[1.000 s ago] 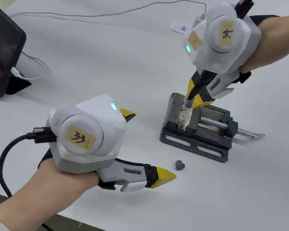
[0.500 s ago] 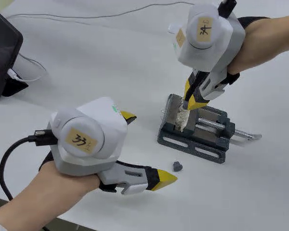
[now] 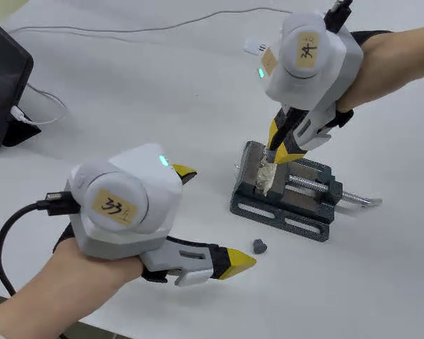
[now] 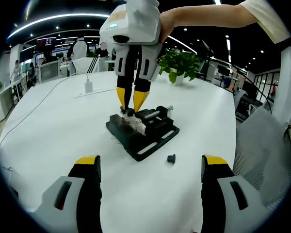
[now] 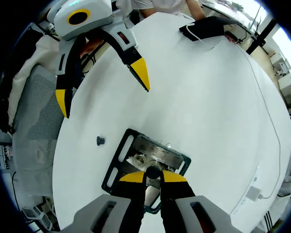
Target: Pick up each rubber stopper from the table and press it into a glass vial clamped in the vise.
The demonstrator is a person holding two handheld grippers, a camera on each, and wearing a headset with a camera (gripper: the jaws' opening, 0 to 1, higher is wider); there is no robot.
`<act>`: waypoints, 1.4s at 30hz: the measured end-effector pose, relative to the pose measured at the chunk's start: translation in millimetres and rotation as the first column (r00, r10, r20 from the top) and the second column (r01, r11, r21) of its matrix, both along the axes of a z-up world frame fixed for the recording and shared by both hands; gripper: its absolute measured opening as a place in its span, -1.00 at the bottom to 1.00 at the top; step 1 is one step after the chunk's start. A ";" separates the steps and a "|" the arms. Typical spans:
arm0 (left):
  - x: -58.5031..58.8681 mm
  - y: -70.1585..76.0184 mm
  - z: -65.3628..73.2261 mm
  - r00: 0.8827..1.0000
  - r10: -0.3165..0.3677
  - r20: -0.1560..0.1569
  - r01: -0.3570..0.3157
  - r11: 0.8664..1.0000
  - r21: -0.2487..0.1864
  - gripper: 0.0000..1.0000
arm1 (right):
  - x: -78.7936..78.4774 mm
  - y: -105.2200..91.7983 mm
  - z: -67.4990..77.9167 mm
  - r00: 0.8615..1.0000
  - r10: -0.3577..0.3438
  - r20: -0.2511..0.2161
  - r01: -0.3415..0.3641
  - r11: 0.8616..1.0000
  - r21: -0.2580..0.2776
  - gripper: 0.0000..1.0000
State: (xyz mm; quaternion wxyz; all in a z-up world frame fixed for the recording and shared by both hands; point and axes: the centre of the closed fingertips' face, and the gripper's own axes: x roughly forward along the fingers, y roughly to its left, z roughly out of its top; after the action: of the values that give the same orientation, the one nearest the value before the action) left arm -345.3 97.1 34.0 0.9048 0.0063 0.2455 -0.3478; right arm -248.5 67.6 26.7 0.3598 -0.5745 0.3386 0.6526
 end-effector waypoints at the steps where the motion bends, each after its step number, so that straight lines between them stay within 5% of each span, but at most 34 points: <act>1: -0.1 0.2 -0.2 1.000 0.000 0.000 0.000 1.000 0.000 0.67 | 0.6 0.4 -0.2 1.000 0.002 0.001 -0.002 1.000 0.001 -0.87; 20: -1.1 -1.6 -1.9 1.000 -0.009 -0.009 0.009 1.000 0.000 0.66 | -0.5 0.1 6.0 1.000 0.008 0.003 -0.008 0.999 0.036 -0.76; 25: 1.0 0.1 -0.6 1.000 -0.009 -0.007 0.009 1.000 0.003 0.66 | -0.6 -0.7 14.5 0.998 -0.043 -0.048 0.046 0.997 0.065 -0.80; 42: 0.4 -0.2 -4.0 1.000 -0.019 -0.018 0.019 1.000 0.007 0.66 | -6.2 0.2 10.1 0.993 -0.086 -0.081 0.093 0.992 0.091 -1.00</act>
State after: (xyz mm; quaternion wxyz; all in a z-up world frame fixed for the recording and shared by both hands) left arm -344.8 96.9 29.9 0.8992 0.0089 0.2548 -0.3555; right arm -254.8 67.8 36.8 0.4020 -0.5156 0.3464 0.6727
